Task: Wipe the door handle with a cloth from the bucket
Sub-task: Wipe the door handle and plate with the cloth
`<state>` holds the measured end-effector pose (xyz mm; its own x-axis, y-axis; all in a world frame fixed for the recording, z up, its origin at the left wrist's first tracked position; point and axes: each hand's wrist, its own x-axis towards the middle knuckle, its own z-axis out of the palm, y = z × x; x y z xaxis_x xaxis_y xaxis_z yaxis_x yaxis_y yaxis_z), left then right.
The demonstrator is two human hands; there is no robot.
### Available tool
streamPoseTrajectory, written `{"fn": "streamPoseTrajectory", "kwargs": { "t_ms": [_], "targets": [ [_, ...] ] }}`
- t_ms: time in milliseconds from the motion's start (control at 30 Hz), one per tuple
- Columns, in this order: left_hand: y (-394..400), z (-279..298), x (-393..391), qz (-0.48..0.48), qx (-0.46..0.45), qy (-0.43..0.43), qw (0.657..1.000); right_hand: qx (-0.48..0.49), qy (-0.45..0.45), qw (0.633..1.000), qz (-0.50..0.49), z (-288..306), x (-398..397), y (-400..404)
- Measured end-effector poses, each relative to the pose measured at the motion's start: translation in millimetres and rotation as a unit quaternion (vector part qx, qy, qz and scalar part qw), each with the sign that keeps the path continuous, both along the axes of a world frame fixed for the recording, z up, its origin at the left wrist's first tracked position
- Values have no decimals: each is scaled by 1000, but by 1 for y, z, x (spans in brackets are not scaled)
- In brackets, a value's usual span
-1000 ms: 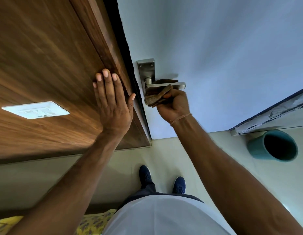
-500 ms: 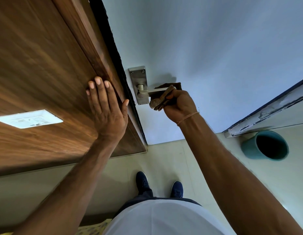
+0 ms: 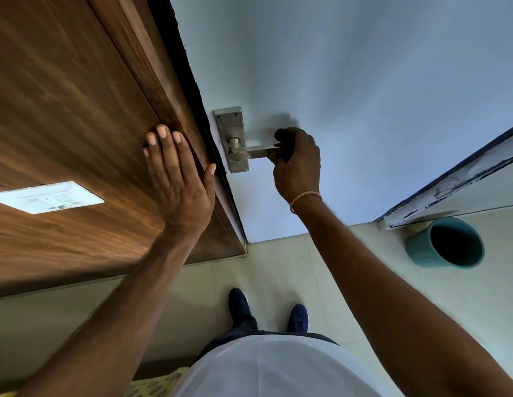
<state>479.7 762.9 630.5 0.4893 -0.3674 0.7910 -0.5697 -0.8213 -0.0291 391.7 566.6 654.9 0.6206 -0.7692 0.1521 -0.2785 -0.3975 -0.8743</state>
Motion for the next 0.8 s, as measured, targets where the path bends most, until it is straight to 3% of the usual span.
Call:
{"fn": "streamPoseTrajectory", "kwargs": {
  "t_ms": [167, 267, 567, 700, 800],
  "targets": [
    [-2, 0, -3, 4, -5, 3, 1000, -264, 17, 964, 30, 2, -2, 7],
    [-3, 1, -4, 4, -10, 10, 1000, -329, 20, 941, 81, 8, 1, 16],
    [2, 1, -4, -9, -6, 18, 1000, -234, -3, 951, 205, 62, -14, 18],
    [1, 1, -5, -11, -8, 22, 1000, -194, 19, 955, 225, 83, -20, 9],
    [0, 1, -5, -15, -16, 27, 999, -177, 71, 964, 187, 85, -12, 2]
  ]
}}
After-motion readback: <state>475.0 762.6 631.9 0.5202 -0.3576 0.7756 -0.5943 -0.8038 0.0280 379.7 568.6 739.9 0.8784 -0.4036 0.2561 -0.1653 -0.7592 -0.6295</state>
